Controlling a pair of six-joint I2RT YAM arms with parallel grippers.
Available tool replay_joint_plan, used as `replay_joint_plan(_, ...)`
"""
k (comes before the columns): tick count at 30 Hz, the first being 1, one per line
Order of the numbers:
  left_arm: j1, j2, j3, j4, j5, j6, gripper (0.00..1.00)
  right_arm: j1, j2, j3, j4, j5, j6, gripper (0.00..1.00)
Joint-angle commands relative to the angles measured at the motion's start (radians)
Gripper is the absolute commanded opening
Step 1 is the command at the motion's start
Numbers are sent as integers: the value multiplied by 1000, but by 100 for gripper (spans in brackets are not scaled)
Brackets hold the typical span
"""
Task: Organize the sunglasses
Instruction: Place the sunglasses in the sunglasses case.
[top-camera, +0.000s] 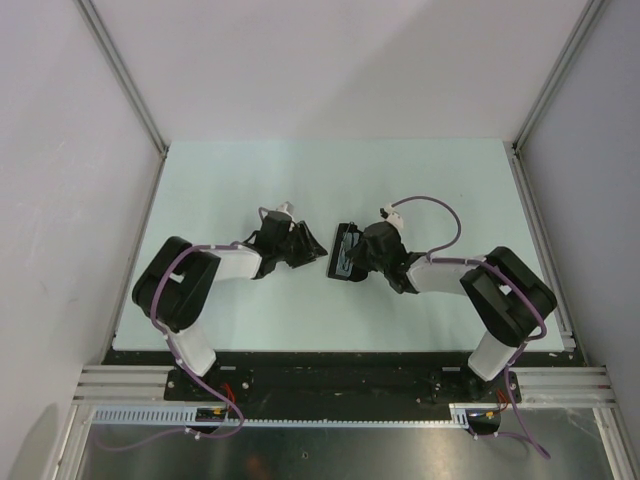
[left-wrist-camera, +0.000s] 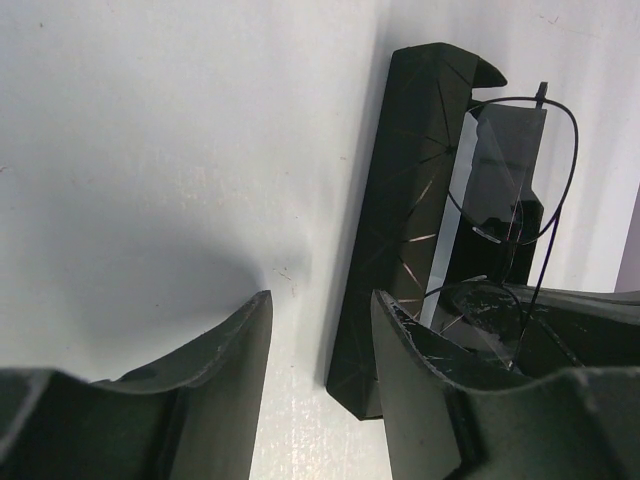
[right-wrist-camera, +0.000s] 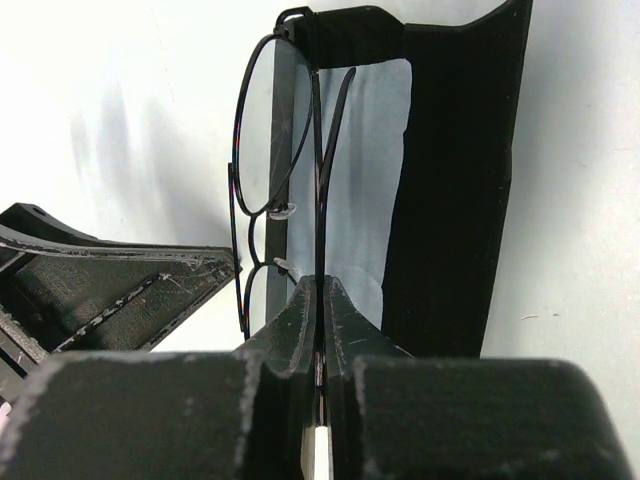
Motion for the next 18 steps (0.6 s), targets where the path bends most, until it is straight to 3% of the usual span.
replay_joint_plan(1,-6,27,14,-23,-3,10,50,13,9,46,-8,57,-7,0)
replay_joint_plan(18,-8,41,10,-23,2,11,50,10,32,54,-42,14,24,0)
